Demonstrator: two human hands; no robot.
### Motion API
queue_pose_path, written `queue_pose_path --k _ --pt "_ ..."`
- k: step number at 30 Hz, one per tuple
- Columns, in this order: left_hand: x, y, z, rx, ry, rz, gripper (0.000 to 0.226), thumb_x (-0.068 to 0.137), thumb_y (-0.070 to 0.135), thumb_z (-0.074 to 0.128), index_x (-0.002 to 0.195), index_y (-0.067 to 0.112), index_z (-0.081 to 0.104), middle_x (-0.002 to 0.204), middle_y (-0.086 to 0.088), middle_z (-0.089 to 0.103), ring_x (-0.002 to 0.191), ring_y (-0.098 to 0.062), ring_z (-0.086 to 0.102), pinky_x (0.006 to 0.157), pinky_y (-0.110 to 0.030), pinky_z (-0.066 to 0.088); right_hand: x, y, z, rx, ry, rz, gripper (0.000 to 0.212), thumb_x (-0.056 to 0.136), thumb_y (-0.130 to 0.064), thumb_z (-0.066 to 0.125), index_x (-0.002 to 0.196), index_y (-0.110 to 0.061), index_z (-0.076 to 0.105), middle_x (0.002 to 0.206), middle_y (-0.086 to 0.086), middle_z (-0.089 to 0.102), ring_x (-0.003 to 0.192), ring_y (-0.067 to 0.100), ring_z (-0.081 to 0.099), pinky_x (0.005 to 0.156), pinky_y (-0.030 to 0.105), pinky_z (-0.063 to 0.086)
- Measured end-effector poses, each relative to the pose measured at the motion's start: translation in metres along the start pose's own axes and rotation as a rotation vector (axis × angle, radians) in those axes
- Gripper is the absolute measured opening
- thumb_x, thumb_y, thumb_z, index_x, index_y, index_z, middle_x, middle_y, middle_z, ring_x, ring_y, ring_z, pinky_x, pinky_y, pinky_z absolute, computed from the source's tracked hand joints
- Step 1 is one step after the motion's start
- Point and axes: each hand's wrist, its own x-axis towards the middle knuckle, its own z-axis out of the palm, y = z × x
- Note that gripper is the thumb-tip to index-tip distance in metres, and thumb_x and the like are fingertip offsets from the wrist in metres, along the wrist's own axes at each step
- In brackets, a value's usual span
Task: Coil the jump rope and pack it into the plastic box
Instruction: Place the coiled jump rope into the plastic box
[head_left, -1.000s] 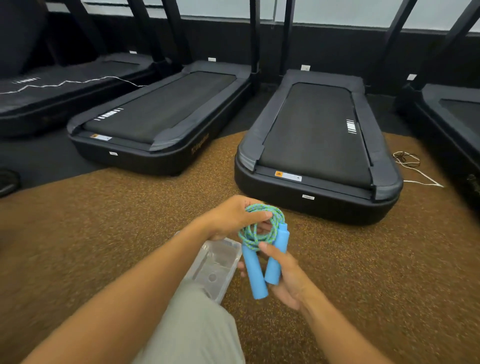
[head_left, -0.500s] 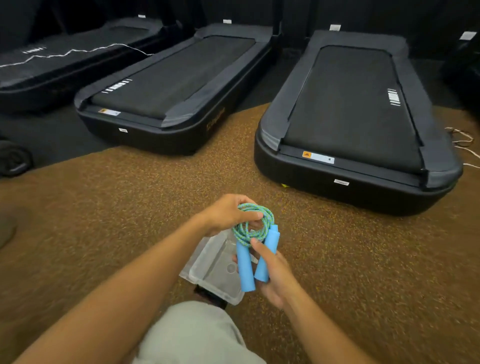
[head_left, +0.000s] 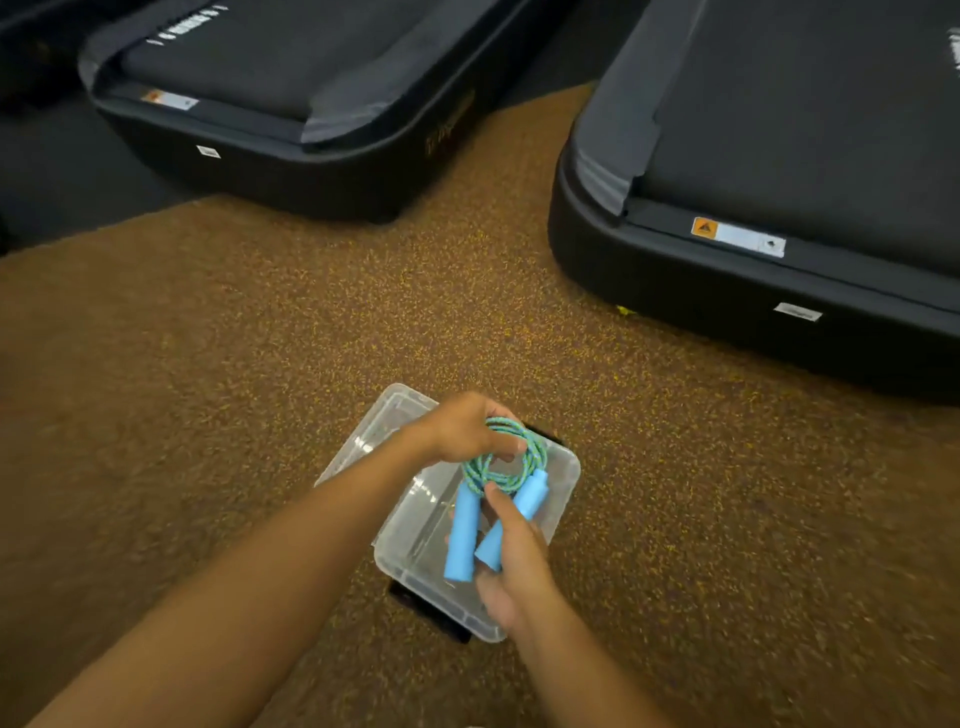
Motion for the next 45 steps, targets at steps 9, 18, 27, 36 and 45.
queue_pose_path --k 9,18,27,36,45 --pt "0.047 -0.040 0.021 0.366 -0.170 -0.107 0.020 0.093 0.027 0.068 0.099 0.008 0.073 0.103 -0.012 0.076 0.098 -0.027 0.070 0.084 -0.036 0.053 0.061 0.040 0.000 0.075 0.161 0.071 0.020 0.093 -0.029 0.075 0.110 -0.019 0.069 0.118 0.007 0.073 0.105 0.019 0.068 0.083 0.040 0.054" --pt "0.077 -0.058 0.052 0.593 -0.199 -0.284 0.051 0.098 0.030 0.061 0.143 0.006 0.054 0.145 -0.014 0.057 0.129 -0.033 0.056 0.102 -0.036 0.046 0.094 0.060 0.004 0.102 0.242 0.132 0.024 0.092 -0.031 0.077 0.110 -0.016 0.071 0.113 0.009 0.073 0.098 0.025 0.068 0.088 0.044 0.055" --pt "0.076 -0.065 0.059 0.601 -0.157 -0.331 0.052 0.093 0.029 0.068 0.138 0.005 0.058 0.133 -0.016 0.063 0.121 -0.033 0.061 0.096 -0.037 0.051 0.089 0.060 0.006 -0.041 0.317 0.087 0.038 0.085 -0.033 0.084 0.119 -0.023 0.069 0.114 0.005 0.073 0.100 0.022 0.070 0.096 0.055 0.059" --pt "0.055 -0.062 0.064 0.518 -0.056 -0.298 0.036 0.098 0.019 0.057 0.128 -0.001 0.063 0.129 -0.020 0.065 0.122 -0.034 0.059 0.096 -0.036 0.049 0.073 0.044 0.011 -0.348 0.456 0.112 0.050 0.094 -0.025 0.072 0.136 -0.003 0.055 0.125 0.018 0.067 0.088 0.030 0.063 0.054 0.028 0.047" --pt "0.022 -0.054 0.051 0.445 0.042 -0.232 0.048 0.094 0.020 0.065 0.137 0.004 0.054 0.125 -0.022 0.064 0.120 -0.036 0.058 0.096 -0.039 0.050 0.051 0.040 0.011 -0.450 0.471 -0.006 0.040 0.090 -0.025 0.069 0.122 -0.005 0.058 0.115 0.019 0.071 0.081 0.031 0.066 0.065 0.040 0.058"
